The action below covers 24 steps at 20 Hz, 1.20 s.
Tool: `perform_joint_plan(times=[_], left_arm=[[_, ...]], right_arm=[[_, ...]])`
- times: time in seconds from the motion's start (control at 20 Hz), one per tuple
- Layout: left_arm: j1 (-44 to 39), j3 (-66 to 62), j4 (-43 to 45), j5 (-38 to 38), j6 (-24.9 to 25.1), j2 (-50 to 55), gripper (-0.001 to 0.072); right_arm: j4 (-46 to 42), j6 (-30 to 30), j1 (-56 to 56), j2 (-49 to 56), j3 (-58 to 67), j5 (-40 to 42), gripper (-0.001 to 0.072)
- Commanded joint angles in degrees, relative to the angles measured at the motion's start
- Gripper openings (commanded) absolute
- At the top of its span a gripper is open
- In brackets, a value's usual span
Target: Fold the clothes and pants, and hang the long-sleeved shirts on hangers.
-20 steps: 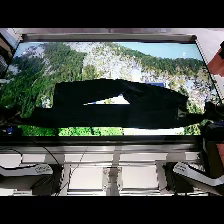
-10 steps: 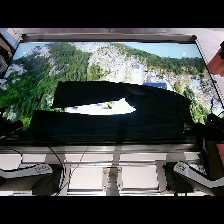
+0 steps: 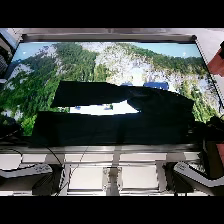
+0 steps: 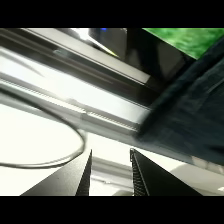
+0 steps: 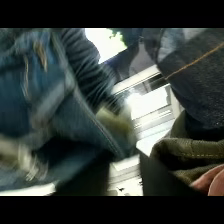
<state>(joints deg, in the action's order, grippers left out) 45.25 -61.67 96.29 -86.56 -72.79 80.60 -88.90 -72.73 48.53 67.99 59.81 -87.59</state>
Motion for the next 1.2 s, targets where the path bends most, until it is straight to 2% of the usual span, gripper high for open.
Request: perform_joint_plan(times=[0.0,0.1,0.25,0.35,0.45,0.5,0.6,0.8,0.9,1.15], left_arm=[[0.1,-1.0,-1.6,-0.1,0.4,0.0,0.0305],[-0.5,-4.9,-7.0,0.0,1.6,0.0,0.0306],[-5.8,-11.5,-16.9,1.6,5.0,0.0,0.0307],[-12.7,-14.0,-20.6,5.8,5.8,0.5,0.0307],[-21.1,-16.7,-21.6,10.6,4.8,3.3,0.0311],[-24.9,-18.8,-21.5,12.3,3.6,5.8,0.0370],[-30.4,-25.1,-21.3,13.9,0.9,12.5,0.0376],[-33.1,-40.9,-21.4,10.9,-5.9,25.2,0.0377],[-33.1,-44.9,-21.4,9.2,-6.5,29.0,0.0379],[-32.4,-45.5,-21.4,9.2,-6.5,32.6,0.0379]], right_arm=[[2.4,0.2,0.0,0.0,0.1,-1.9,0.0327],[3.2,0.3,0.0,0.0,0.9,-1.3,0.0337],[4.3,0.3,0.0,0.0,5.9,-0.3,0.0338],[10.7,0.3,0.0,0.0,9.8,2.2,0.0340],[19.9,2.8,-0.1,0.0,11.8,5.0,0.0341],[22.8,4.3,-0.3,0.1,11.7,6.2,0.0340],[22.6,5.0,-1.9,0.5,11.7,6.8,0.0340],[22.4,6.5,-4.4,2.4,11.7,6.9,0.0340],[22.7,6.4,-5.2,3.6,11.7,6.9,0.0340],[22.8,6.4,-8.2,5.6,11.6,6.8,0.0339]])
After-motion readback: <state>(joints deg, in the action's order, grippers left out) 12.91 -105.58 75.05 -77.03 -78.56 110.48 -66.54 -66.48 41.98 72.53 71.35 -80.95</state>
